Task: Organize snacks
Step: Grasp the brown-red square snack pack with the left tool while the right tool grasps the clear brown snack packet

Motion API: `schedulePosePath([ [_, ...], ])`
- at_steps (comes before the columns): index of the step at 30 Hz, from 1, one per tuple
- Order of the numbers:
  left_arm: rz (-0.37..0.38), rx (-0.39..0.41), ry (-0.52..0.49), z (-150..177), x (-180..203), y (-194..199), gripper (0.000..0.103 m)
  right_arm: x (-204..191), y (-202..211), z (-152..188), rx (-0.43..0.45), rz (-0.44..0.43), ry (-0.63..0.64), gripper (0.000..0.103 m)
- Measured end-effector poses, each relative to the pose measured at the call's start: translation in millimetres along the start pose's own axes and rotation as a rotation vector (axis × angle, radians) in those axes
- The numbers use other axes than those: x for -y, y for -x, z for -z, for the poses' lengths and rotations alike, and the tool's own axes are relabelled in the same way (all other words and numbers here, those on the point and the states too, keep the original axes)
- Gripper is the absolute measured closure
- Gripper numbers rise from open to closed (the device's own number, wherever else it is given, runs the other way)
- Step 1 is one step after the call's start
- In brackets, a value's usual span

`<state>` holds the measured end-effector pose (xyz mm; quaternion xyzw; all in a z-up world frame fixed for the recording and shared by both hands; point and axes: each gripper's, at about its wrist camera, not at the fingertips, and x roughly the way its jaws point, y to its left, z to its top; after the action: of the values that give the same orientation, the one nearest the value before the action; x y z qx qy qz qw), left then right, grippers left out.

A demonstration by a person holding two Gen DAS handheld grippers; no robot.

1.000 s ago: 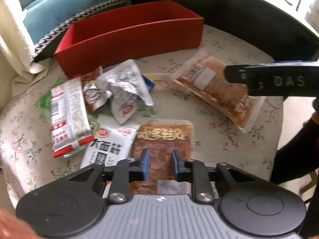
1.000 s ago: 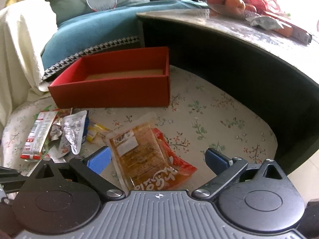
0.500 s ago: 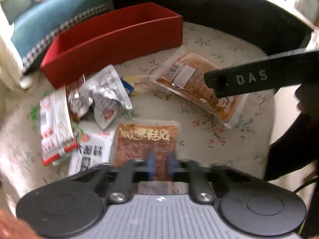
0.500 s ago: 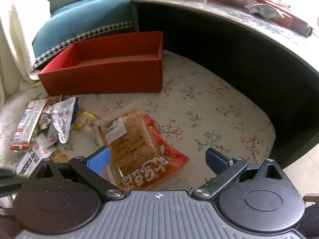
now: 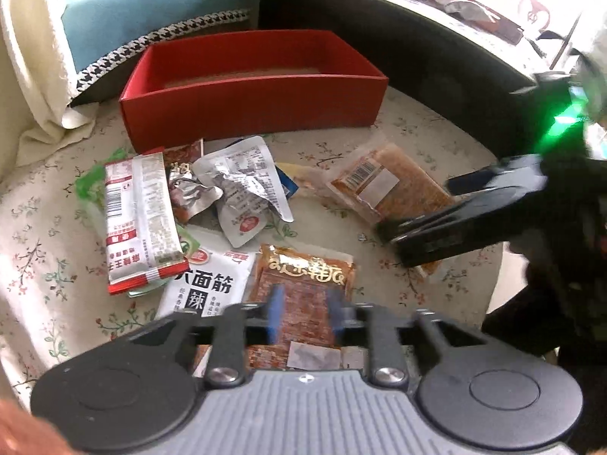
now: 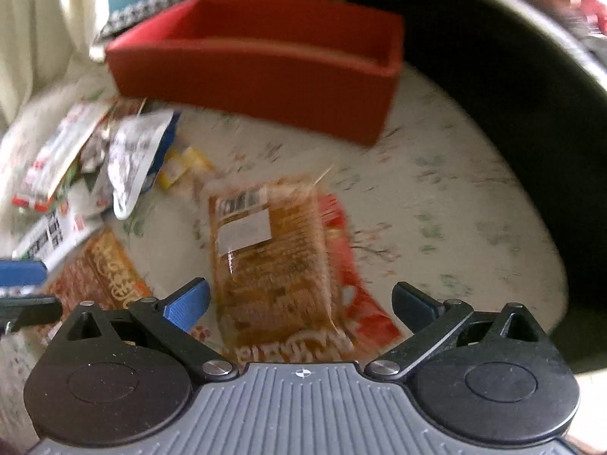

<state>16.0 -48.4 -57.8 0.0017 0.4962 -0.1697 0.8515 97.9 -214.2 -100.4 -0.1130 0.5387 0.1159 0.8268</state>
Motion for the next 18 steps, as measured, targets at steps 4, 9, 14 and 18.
schedulePosePath([
  [4,0.054,-0.026,-0.037,0,7,-6,0.061,-1,-13,-8,-0.017,-0.043,0.004,0.0],
  [9,0.021,-0.09,-0.07,4,15,-28,0.038,-2,-11,-2,-0.012,-0.062,0.019,0.0],
  [14,-0.05,-0.102,-0.022,2,5,-32,0.027,-2,-8,8,-0.008,-0.073,0.03,0.0],
  [18,-0.063,-0.146,-0.083,3,16,-53,0.006,-2,-12,4,-0.012,-0.078,0.03,0.0],
])
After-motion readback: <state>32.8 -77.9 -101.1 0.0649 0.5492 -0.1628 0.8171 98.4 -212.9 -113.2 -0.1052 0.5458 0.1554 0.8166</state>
